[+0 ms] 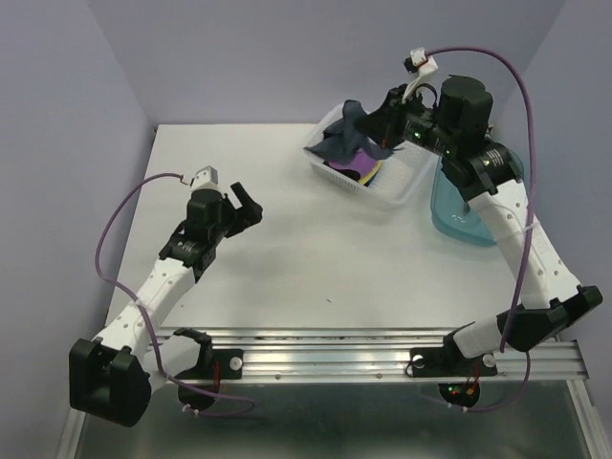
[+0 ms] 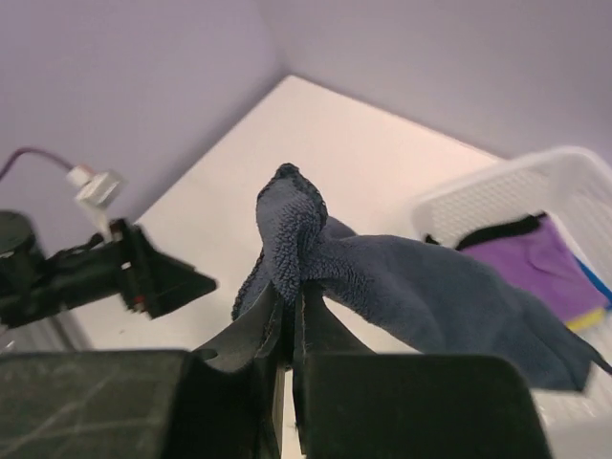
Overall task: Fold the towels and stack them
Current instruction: Move the towel to the center of the board, then flatten out the crumpled towel
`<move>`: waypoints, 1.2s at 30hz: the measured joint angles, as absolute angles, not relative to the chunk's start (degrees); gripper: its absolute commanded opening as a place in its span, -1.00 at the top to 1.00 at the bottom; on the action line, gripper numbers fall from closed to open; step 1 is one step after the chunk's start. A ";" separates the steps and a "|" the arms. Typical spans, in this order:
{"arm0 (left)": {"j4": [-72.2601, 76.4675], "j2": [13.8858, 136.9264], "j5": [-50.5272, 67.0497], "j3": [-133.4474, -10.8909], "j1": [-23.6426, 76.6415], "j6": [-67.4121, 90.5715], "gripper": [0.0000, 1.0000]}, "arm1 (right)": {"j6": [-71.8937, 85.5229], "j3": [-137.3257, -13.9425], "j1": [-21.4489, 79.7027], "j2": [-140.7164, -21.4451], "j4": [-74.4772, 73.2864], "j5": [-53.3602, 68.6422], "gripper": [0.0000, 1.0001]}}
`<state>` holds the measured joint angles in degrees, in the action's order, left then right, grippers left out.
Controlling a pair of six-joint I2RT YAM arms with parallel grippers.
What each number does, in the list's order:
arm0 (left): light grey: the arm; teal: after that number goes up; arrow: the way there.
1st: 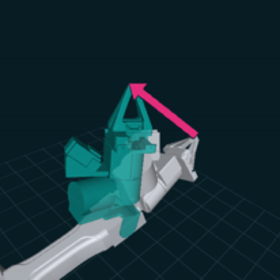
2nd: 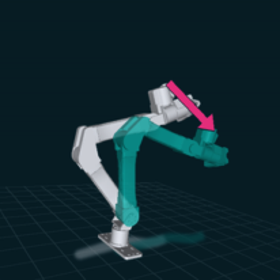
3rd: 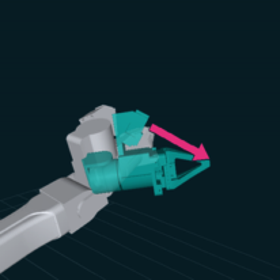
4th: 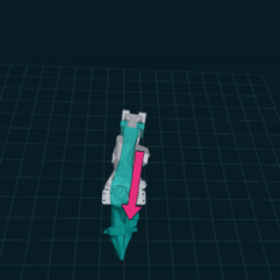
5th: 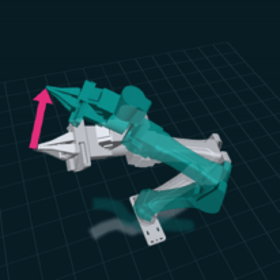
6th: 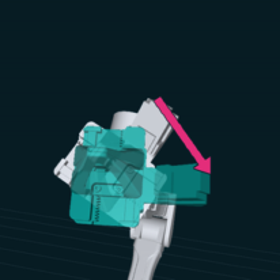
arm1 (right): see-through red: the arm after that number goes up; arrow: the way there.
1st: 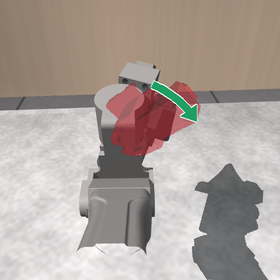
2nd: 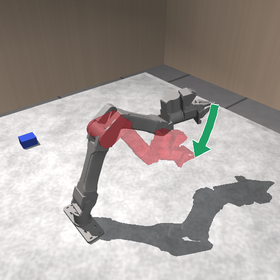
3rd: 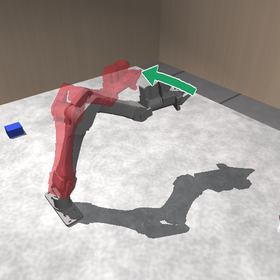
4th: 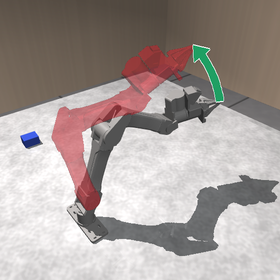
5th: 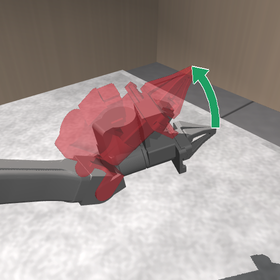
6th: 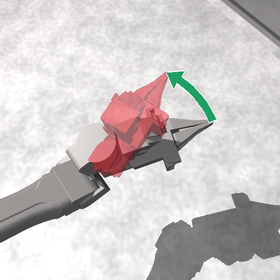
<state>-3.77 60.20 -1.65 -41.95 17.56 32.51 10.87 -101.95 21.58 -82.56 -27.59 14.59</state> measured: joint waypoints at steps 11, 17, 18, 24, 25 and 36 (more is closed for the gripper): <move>-11.11 53.19 -5.17 -40.40 17.52 39.35 -0.98 | 14.44 -66.46 24.08 -69.71 -15.42 12.01 -0.12; -15.51 52.27 -6.07 -36.21 17.52 42.50 -0.98 | 20.73 -46.04 24.05 -68.86 -20.40 -1.93 -1.00; -15.64 52.56 -5.76 -35.33 17.52 42.72 -0.98 | 21.54 -45.89 24.05 -68.88 -21.96 -3.40 -1.00; -12.03 57.41 0.14 -31.40 17.67 42.63 -0.98 | 25.89 -45.91 24.01 -66.19 -23.59 -9.58 -1.00; -11.03 59.05 1.19 -31.29 18.02 42.46 -0.98 | 26.50 -45.91 24.01 -65.78 -23.92 -9.65 -1.00; -1.63 83.40 3.53 -42.61 22.81 39.44 -0.98 | 30.33 -39.66 24.05 -63.35 -26.72 -4.16 -1.00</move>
